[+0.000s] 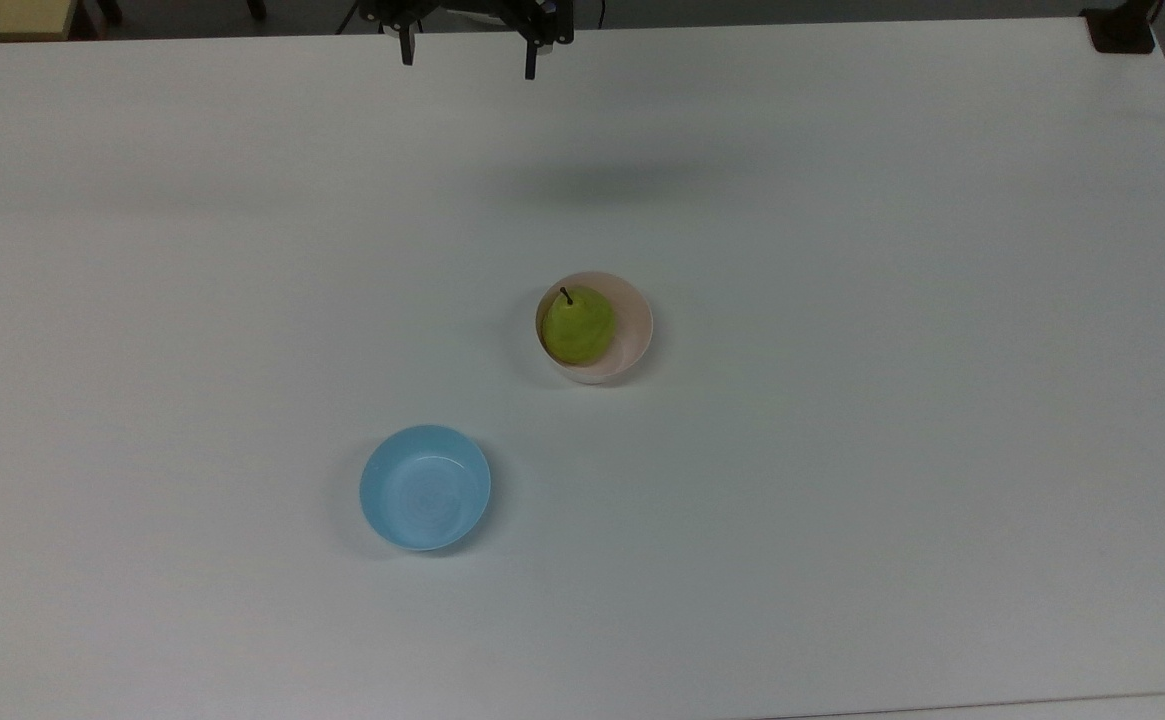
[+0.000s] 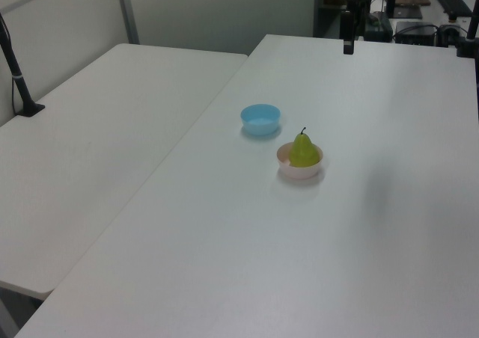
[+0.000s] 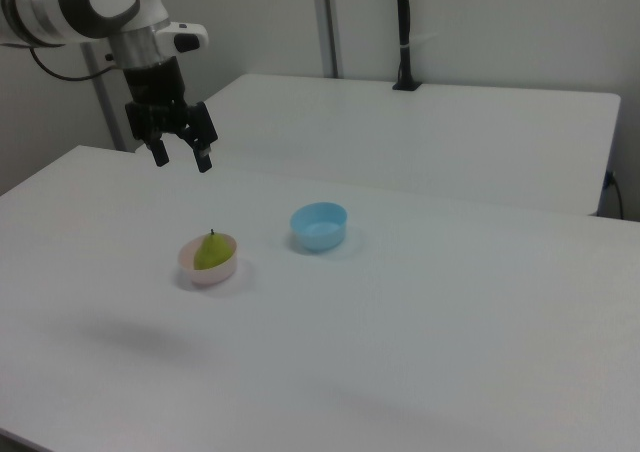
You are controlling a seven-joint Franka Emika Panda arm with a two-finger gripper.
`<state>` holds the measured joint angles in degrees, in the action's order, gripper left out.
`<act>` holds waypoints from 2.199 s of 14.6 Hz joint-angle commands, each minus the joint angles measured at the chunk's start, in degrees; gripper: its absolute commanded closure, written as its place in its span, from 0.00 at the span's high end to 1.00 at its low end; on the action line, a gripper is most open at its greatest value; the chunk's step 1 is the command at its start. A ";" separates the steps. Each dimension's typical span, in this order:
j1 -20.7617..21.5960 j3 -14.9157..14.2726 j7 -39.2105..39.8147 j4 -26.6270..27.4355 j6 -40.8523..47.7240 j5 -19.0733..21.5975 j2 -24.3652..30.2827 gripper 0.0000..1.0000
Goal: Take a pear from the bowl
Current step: 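Move the open gripper down over the green pear in the pink bowl, then close the gripper around the top of the green pear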
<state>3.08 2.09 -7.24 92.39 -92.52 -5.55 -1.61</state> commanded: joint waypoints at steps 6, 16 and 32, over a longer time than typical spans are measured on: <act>4.56 0.54 0.30 0.95 -9.15 1.51 -4.79 1.00; 7.91 0.54 0.30 0.95 -17.60 0.81 -16.22 1.00; 7.73 0.19 -1.54 1.47 -23.75 0.46 -24.66 0.82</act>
<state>10.07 2.86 -7.44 93.21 -113.65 -5.01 -25.55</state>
